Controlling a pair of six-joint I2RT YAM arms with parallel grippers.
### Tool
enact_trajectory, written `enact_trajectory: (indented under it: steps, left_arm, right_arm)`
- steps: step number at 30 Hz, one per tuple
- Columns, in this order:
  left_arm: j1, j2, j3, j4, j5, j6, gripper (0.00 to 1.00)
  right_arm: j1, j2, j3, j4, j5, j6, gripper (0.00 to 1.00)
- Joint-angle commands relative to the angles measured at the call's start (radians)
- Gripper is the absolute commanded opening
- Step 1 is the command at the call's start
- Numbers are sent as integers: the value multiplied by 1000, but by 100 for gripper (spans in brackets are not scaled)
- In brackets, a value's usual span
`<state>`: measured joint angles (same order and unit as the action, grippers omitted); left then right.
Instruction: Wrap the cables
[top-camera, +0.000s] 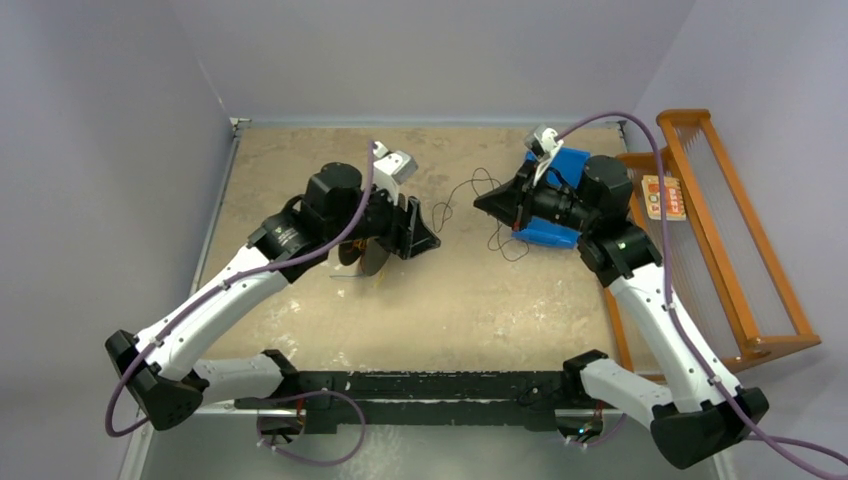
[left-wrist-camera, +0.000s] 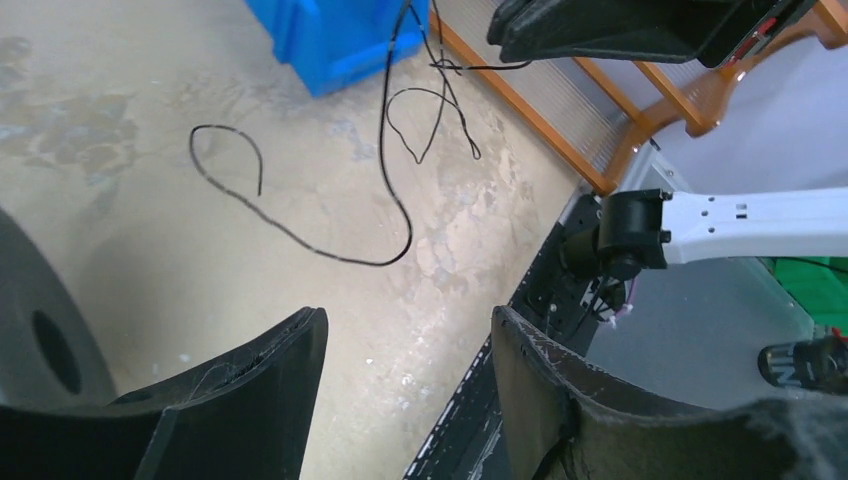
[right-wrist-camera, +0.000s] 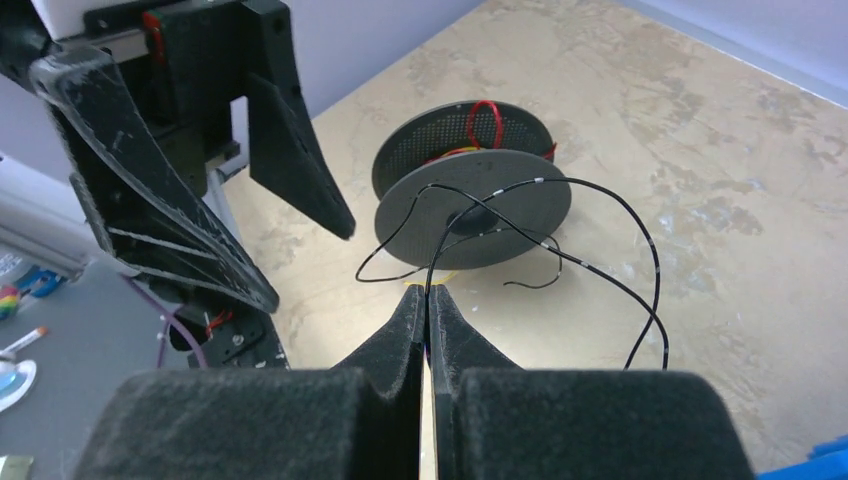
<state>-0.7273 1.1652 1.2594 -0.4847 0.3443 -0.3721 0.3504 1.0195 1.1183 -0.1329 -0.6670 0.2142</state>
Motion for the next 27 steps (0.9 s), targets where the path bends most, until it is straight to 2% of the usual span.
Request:
enact_trajectory:
  steps: [1, 7, 15, 17, 21, 27]
  left_arm:
    - [-67, 26, 59, 60, 8, 5, 61]
    - [-129, 76, 76, 45, -64, 43, 61]
    - [-145, 102, 77, 36, -140, 59, 59]
    - [-145, 103, 79, 43, -139, 58, 53]
    - [-146, 105, 83, 56, -132, 55, 35]
    - [-147, 106, 91, 64, -132, 55, 0]
  right_arm:
    - [5, -32, 39, -18, -92, -35, 0]
    - [7, -51, 31, -32, -146, -45, 0]
    - [7, -78, 17, -53, -174, -59, 0]
    - [7, -88, 8, -53, -173, -61, 0]
    - [7, -96, -9, -54, -166, -60, 0]
    - [7, -99, -32, -54, -153, -58, 0]
